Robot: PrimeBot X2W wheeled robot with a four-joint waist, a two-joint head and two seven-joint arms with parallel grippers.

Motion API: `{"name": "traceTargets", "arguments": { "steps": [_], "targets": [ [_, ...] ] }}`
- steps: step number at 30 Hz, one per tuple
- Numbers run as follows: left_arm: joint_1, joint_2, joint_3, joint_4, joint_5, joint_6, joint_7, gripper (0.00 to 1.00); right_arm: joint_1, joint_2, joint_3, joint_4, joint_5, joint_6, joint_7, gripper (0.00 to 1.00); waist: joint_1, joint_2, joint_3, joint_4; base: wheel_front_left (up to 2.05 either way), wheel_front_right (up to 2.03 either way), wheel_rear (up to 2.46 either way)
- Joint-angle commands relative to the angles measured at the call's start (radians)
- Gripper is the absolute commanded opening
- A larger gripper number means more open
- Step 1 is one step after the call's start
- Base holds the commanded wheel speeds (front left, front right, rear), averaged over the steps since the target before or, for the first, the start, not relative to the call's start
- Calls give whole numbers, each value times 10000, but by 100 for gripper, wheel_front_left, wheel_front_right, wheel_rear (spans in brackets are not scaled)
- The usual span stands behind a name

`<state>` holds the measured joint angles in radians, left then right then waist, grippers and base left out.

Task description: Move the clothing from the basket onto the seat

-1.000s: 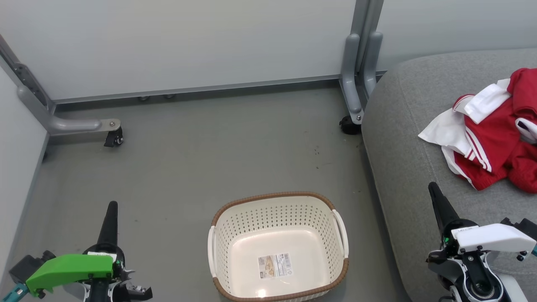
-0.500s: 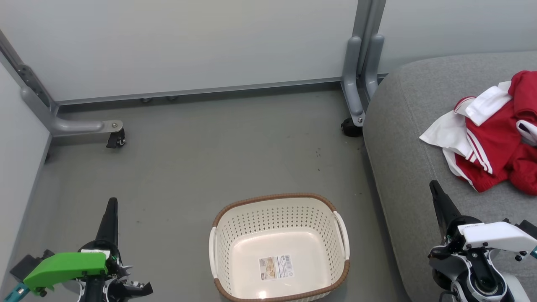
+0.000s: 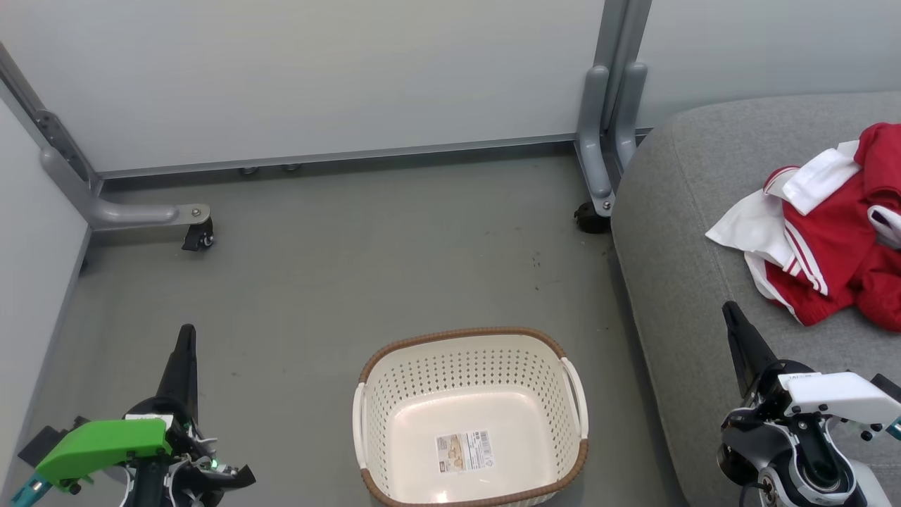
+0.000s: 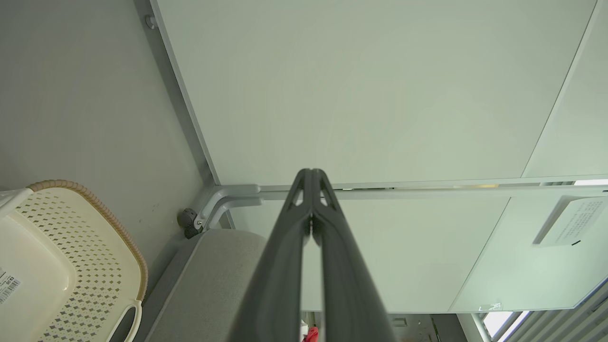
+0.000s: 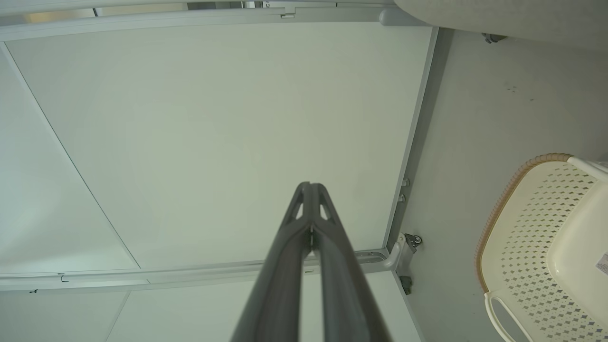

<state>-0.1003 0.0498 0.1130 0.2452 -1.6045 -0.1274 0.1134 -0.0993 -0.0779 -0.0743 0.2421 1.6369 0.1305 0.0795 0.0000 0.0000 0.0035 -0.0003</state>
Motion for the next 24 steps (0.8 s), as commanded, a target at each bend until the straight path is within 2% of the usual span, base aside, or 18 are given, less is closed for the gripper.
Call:
{"name": "traceTargets", "arguments": {
  "steps": [1,24],
  "targets": [
    [-158,8,35,13,-100,-68,50,0,-113,-5,-28,33,105,4,49,0,0,0,-4,3,0,0,0],
    [-144,11,29,11,-99,-66,45,0,-98,72,-123,39,-13,4,142,0,0,0,-4,3,0,0,0]
  ]
}}
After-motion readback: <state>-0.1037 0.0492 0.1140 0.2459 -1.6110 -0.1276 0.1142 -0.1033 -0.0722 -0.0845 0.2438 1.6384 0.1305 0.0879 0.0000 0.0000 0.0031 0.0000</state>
